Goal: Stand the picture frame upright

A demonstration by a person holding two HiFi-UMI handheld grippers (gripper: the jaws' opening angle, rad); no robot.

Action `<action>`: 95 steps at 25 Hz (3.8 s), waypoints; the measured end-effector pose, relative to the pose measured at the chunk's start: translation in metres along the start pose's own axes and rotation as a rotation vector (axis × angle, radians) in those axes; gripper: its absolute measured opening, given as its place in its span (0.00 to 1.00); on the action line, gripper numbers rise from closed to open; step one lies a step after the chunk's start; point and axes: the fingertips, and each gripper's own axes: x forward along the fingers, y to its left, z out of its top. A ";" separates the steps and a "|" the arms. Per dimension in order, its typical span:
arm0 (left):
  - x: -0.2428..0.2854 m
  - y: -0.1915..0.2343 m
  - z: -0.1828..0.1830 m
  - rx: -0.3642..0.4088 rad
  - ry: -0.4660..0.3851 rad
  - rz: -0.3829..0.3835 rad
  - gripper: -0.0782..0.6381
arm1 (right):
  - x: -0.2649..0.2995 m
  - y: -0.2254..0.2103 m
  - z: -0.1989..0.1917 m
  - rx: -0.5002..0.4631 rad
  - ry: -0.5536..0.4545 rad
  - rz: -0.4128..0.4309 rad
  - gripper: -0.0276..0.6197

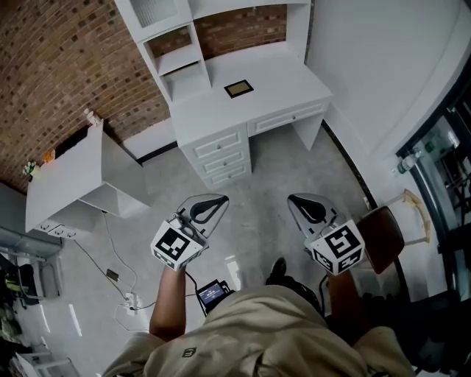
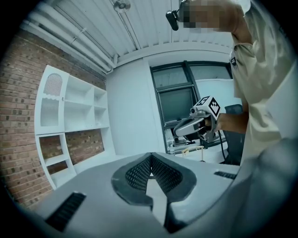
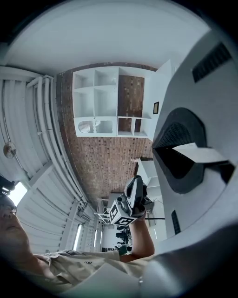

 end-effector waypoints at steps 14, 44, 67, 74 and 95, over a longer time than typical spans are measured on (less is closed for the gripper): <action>0.169 0.076 0.009 -0.004 0.047 0.044 0.12 | 0.048 -0.180 -0.016 0.019 0.019 0.072 0.05; 0.275 0.423 -0.028 -0.029 -0.038 -0.032 0.12 | 0.345 -0.356 0.064 0.024 0.076 -0.086 0.05; 0.411 0.594 -0.072 -0.139 0.097 0.227 0.12 | 0.532 -0.536 0.056 -0.009 0.127 0.209 0.05; 0.452 0.641 -0.101 -0.184 0.128 0.341 0.12 | 0.598 -0.582 0.030 -0.052 0.177 0.311 0.05; 0.499 0.684 -0.386 -0.526 0.398 0.377 0.12 | 0.757 -0.590 -0.203 0.140 0.589 0.269 0.21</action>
